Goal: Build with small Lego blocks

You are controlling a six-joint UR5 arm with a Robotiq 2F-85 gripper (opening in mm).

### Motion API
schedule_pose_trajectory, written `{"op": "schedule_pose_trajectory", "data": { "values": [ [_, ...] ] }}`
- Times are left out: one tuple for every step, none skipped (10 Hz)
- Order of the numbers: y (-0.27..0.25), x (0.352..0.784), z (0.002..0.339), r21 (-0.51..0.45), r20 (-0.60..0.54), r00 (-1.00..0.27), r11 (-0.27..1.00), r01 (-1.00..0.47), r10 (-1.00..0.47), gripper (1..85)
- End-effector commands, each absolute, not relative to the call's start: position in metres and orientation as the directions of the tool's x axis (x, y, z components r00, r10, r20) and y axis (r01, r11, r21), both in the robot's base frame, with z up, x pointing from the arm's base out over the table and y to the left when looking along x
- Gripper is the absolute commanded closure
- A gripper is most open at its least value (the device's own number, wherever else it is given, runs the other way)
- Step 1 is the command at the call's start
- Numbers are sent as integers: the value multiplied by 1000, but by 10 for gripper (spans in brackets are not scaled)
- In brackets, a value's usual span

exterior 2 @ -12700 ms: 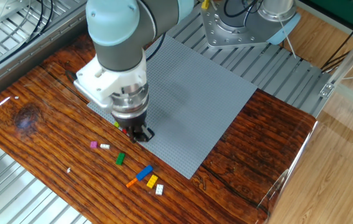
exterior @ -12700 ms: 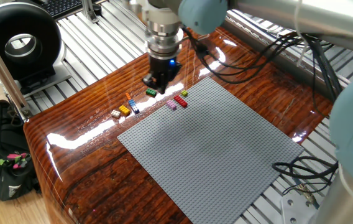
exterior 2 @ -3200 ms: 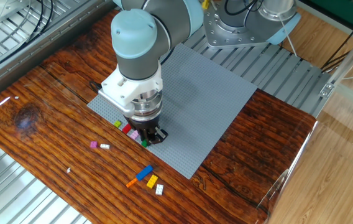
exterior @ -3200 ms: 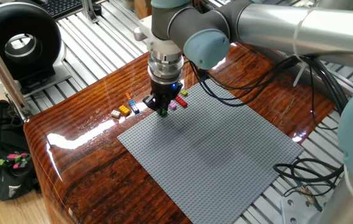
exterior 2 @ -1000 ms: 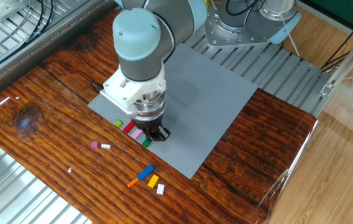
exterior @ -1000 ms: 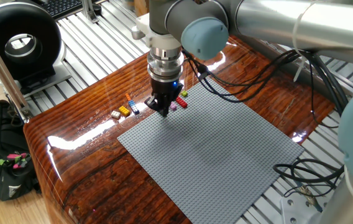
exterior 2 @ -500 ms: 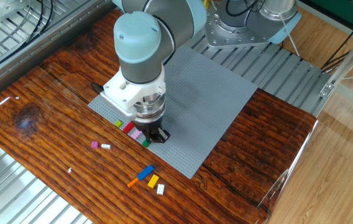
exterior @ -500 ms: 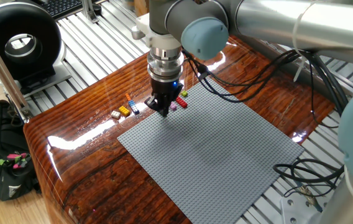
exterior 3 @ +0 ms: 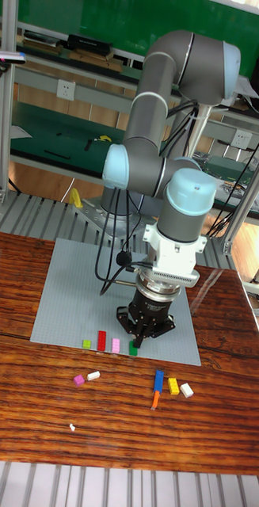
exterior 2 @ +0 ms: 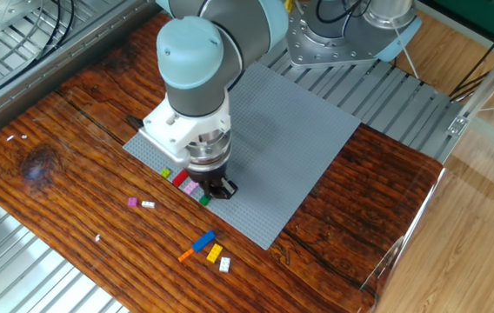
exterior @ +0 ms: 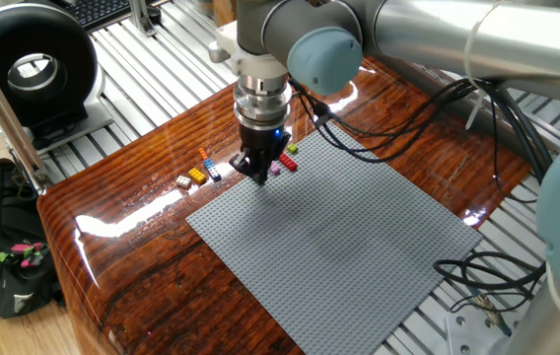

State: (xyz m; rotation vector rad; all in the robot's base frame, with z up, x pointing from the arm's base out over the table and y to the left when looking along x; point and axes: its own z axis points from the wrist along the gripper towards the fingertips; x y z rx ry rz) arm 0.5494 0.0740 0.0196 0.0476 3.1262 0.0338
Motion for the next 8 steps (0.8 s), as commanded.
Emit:
{"op": "schedule_pose_trajectory", "data": {
  "values": [
    [73,552,28,28,-17,-999,999,44,44,847],
    [73,552,29,25,-17,-999,999,45,46,847],
    [75,554,29,31,-22,-999,999,45,46,847],
    [75,555,27,33,-23,-999,998,45,46,847],
    [74,557,22,30,-26,-999,999,45,46,847],
    [72,562,14,24,-37,-998,999,42,43,847],
    [71,566,9,21,-45,-998,999,40,41,847],
    [69,565,8,14,-44,-998,999,40,41,847]
  ]
}}
